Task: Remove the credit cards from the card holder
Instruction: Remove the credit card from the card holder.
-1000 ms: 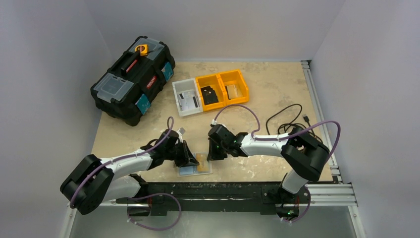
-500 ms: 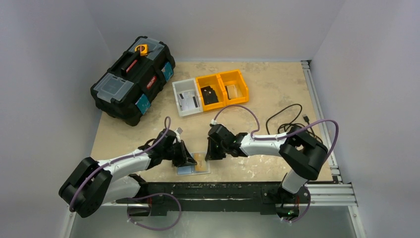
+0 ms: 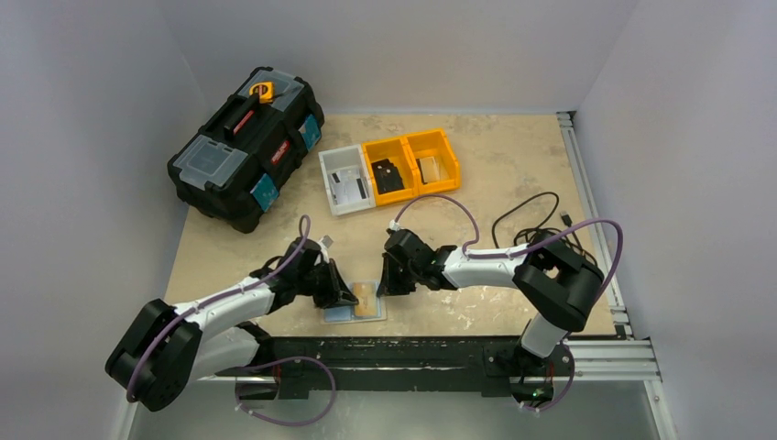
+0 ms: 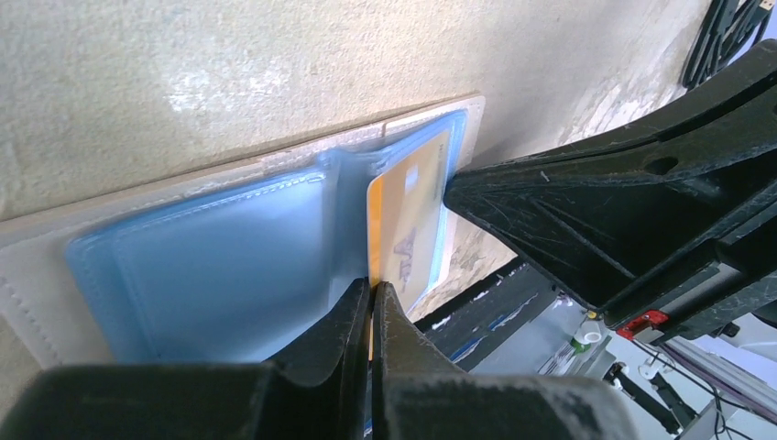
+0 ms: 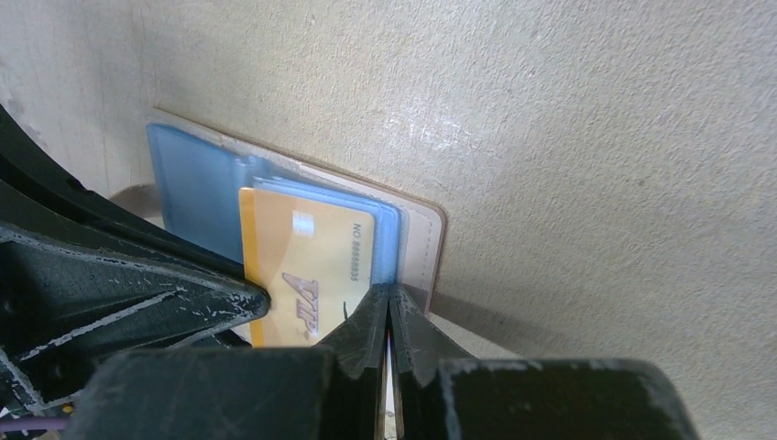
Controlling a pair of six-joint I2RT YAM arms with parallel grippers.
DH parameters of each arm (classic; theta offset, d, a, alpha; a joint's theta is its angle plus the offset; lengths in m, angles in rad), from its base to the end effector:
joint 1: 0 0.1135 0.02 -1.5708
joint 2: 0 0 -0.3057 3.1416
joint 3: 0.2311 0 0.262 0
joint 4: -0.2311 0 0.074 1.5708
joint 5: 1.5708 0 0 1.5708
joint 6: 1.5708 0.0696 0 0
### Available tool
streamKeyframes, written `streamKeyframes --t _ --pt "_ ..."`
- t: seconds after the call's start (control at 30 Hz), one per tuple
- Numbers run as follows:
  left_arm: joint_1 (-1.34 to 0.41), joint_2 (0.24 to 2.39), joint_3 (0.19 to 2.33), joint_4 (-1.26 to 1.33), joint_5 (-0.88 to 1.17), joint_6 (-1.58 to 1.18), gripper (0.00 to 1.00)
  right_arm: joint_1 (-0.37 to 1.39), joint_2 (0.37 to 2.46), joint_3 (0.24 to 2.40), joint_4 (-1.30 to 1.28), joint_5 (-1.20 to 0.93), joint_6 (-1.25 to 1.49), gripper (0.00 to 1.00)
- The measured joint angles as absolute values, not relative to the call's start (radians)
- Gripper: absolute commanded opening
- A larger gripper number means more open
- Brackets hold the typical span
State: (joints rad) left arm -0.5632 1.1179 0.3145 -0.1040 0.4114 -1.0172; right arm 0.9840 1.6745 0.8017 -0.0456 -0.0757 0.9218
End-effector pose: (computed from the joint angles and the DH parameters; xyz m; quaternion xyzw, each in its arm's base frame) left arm 0.1469 -0.1257 0.1379 -0.1435 0.9168 -0.3624 0.0871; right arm 0.1886 0.2932 0.1468 -0.0415 0.9458 0.2818 0.1563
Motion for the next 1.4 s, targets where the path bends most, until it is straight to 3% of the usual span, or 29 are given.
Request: streamKeyframes --t 0.3,0.43,1.07,1.23,1.4 --pt "-0.550 1.087 0.316 -0.157 0.395 -0.997 0.01 0.980 1.675 0.801 -0.043 -0.081 0.922 0.00" --pt "-0.550 1.080 0.318 -0.172 0.388 -0.984 0.08 0.980 1.675 0.801 -0.043 -0.081 0.922 0.00" --pt "-0.549 1.107 0.316 -0.138 0.403 -0.988 0.19 0.976 1.676 0.799 -0.038 -0.094 0.916 0.00" --pt "-0.549 1.108 0.312 -0.124 0.409 -0.995 0.16 0.975 1.677 0.799 -0.037 -0.097 0.916 0.00" --pt "-0.549 1.113 0.306 -0.113 0.415 -1.004 0.05 0.975 1.677 0.799 -0.037 -0.097 0.915 0.00"
